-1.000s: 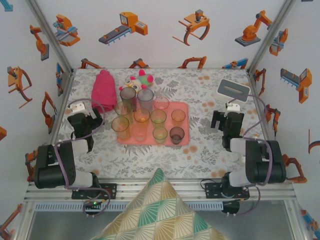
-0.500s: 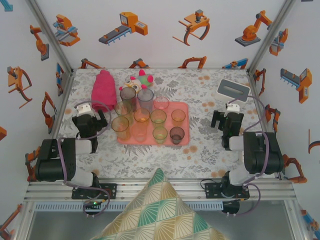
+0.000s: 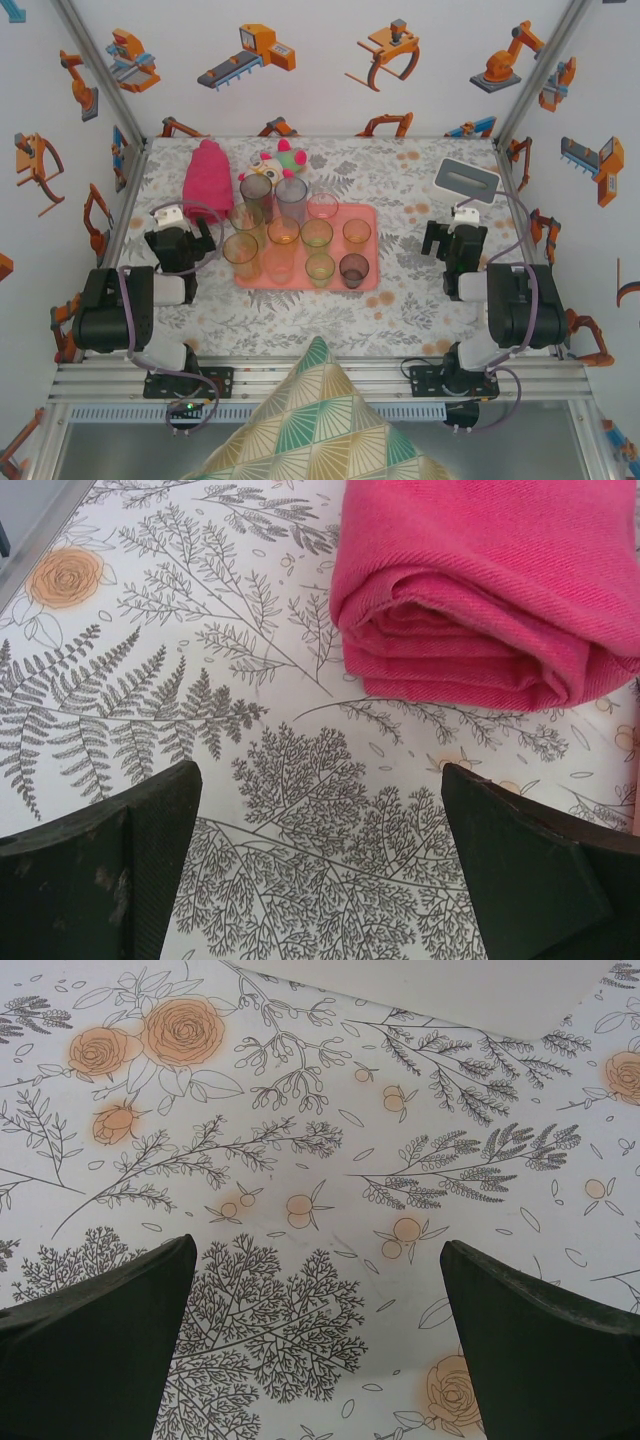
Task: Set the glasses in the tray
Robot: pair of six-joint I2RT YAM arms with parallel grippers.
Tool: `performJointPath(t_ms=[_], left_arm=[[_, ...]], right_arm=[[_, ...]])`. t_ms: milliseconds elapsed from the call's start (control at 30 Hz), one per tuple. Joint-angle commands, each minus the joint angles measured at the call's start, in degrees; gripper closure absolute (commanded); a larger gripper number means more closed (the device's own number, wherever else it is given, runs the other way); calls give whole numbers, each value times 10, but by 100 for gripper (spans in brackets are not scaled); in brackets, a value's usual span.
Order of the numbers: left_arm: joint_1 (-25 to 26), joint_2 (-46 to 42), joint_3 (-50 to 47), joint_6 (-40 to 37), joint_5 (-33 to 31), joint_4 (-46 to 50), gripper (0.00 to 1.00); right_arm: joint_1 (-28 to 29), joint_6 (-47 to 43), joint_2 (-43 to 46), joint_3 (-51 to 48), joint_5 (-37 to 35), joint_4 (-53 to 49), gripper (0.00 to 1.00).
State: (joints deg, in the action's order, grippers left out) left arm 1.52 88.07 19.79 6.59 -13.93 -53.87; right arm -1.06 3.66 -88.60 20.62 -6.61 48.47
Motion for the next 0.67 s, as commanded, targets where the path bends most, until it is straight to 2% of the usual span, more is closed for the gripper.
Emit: performJointPath(t_ms=[0,633], left_arm=[[8,4,18,-17,-3,25,3],[11,2,24,-23,2,37,3]], right_arm=[[-3,8,2,10,1,24,1],[-3,9,2,11,1,24,1]])
